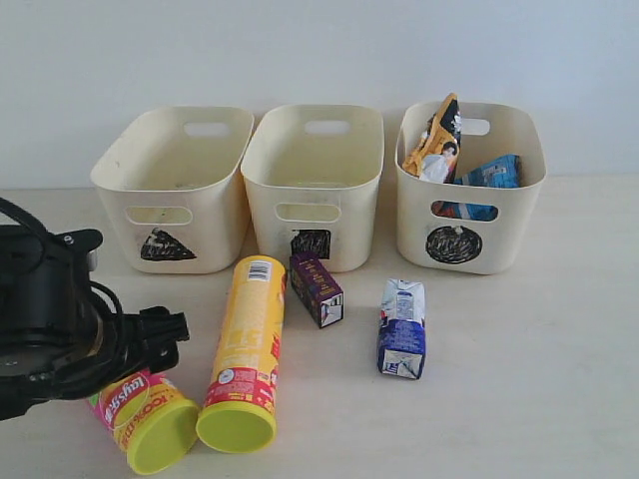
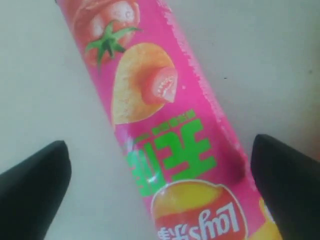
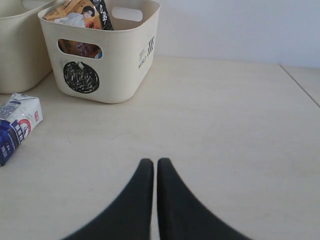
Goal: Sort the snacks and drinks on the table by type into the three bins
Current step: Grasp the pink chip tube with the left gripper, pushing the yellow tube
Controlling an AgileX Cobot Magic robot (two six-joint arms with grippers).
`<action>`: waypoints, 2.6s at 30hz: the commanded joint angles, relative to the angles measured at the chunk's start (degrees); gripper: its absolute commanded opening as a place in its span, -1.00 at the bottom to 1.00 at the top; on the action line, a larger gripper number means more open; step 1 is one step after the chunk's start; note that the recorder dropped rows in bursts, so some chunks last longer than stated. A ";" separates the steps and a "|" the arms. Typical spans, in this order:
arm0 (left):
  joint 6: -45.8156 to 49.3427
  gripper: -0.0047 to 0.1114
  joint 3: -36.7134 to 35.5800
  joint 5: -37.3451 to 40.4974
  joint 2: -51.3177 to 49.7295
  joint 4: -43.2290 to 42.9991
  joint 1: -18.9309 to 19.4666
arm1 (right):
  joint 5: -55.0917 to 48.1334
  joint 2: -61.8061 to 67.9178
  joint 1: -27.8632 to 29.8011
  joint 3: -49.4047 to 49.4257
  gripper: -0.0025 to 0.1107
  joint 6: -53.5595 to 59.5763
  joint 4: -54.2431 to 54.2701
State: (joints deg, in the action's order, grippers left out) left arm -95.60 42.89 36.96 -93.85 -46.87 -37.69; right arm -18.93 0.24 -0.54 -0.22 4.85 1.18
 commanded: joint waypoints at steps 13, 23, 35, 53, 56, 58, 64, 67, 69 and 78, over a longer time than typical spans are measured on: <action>4.80 0.61 -0.28 -7.26 -6.72 -1.58 5.97 | 0.44 -0.24 -0.02 0.22 -0.96 0.15 -0.21; 8.57 -0.57 -0.65 -6.99 -7.82 -1.58 6.09 | 0.44 -0.24 -0.02 0.22 -0.96 0.15 -0.21; 15.88 -0.85 -0.65 -10.56 -7.58 -1.95 6.09 | 0.45 -0.24 -0.02 0.22 -0.96 0.15 -0.10; 17.28 -0.85 -0.65 -12.97 -5.82 -1.94 6.09 | 0.31 -0.24 -0.02 0.22 -0.96 0.15 0.03; 19.11 -0.85 -0.65 -12.86 -5.82 -1.84 6.09 | 0.31 -0.24 -0.02 0.22 -0.96 0.15 0.03; 20.32 -0.85 -0.65 -12.97 -5.82 -1.81 6.09 | 0.31 -0.24 -0.02 0.22 -0.96 0.15 0.03; 23.74 -0.85 -0.65 -12.52 -4.70 -1.55 6.09 | 0.31 -0.24 -0.02 0.22 -0.96 0.15 0.03; 24.03 -0.85 -0.65 -10.04 -2.68 -1.55 6.09 | 0.31 -0.24 -0.02 0.22 -0.96 0.15 0.03; 25.86 -0.85 -0.65 -8.40 -0.99 -1.55 6.09 | 0.31 -0.24 -0.02 0.22 -0.96 0.15 0.03; 37.15 -0.85 -0.65 -6.82 3.11 5.90 6.09 | 0.31 -0.24 -0.02 0.22 -0.96 0.15 0.03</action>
State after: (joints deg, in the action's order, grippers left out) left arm -61.92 42.39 30.04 -91.36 -43.59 -31.72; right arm -18.93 0.24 -0.54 -0.22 4.85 1.18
